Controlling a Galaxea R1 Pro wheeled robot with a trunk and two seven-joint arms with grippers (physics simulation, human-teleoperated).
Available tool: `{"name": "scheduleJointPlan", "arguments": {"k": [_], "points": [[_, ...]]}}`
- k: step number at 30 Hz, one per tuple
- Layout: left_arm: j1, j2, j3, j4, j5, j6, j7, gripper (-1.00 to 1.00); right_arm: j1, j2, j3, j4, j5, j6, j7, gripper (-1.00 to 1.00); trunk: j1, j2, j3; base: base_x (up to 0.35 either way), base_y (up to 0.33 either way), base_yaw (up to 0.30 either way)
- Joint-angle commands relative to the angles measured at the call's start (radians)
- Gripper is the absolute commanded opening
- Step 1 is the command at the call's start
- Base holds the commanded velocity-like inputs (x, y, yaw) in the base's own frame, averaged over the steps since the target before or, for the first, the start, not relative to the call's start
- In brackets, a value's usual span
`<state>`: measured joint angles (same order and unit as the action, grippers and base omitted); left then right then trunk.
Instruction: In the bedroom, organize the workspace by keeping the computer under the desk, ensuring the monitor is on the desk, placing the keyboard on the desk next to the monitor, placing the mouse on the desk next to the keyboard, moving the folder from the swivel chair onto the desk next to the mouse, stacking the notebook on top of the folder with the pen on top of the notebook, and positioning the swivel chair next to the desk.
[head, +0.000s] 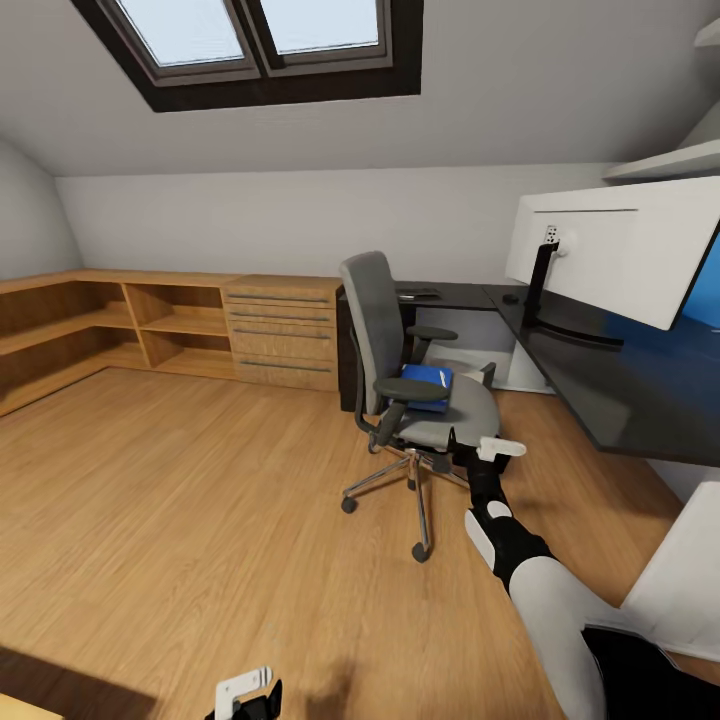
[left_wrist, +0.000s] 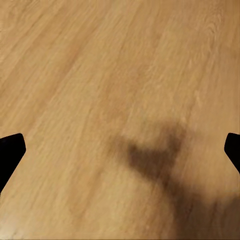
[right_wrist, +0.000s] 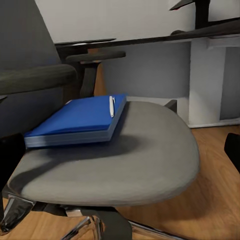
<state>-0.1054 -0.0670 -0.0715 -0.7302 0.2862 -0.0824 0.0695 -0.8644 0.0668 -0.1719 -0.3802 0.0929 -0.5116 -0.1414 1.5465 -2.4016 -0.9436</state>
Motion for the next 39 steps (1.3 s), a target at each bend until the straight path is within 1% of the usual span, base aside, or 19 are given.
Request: {"name": "scheduleJointPlan", "arguments": {"k": [1,8,24,28,32,39], "points": [[0.000,0.001,-0.006,0.000,0.010,-0.010,0.007,1.00,-0.001,0.001,-0.004,0.001,0.010,-0.002,-0.005,1.00,0.000,0.000,-0.001,0.000,0.000,0.000],[0.000,0.001,-0.006,0.001,0.010,-0.048,0.007,1.00,0.000,-0.001,-0.005,0.001,0.010,0.000,-0.004,1.00,0.000,0.000,-0.001,0.000,0.000,0.000],[0.000,0.004,-0.005,0.000,0.010,-0.050,0.006,1.00,0.001,-0.007,-0.006,0.001,0.007,0.001,-0.005,1.00,0.000,0.000,-0.001,0.000,0.000,0.000],[0.000,0.005,-0.005,0.000,0.010,-0.050,0.006,1.00,0.002,-0.007,-0.005,0.002,-0.009,0.001,-0.005,1.00,0.000,0.000,-0.001,0.000,0.000,0.000],[0.000,0.005,-0.005,0.000,0.010,-0.050,0.006,1.00,0.003,-0.004,-0.005,0.002,-0.040,-0.004,-0.004,1.00,0.000,0.000,-0.001,0.000,0.000,0.000],[0.000,0.006,-0.005,0.000,0.010,-0.050,0.006,1.00,0.004,0.000,-0.004,0.002,-0.057,-0.005,-0.005,1.00,0.000,0.000,-0.001,0.000,0.000,0.000]]}}
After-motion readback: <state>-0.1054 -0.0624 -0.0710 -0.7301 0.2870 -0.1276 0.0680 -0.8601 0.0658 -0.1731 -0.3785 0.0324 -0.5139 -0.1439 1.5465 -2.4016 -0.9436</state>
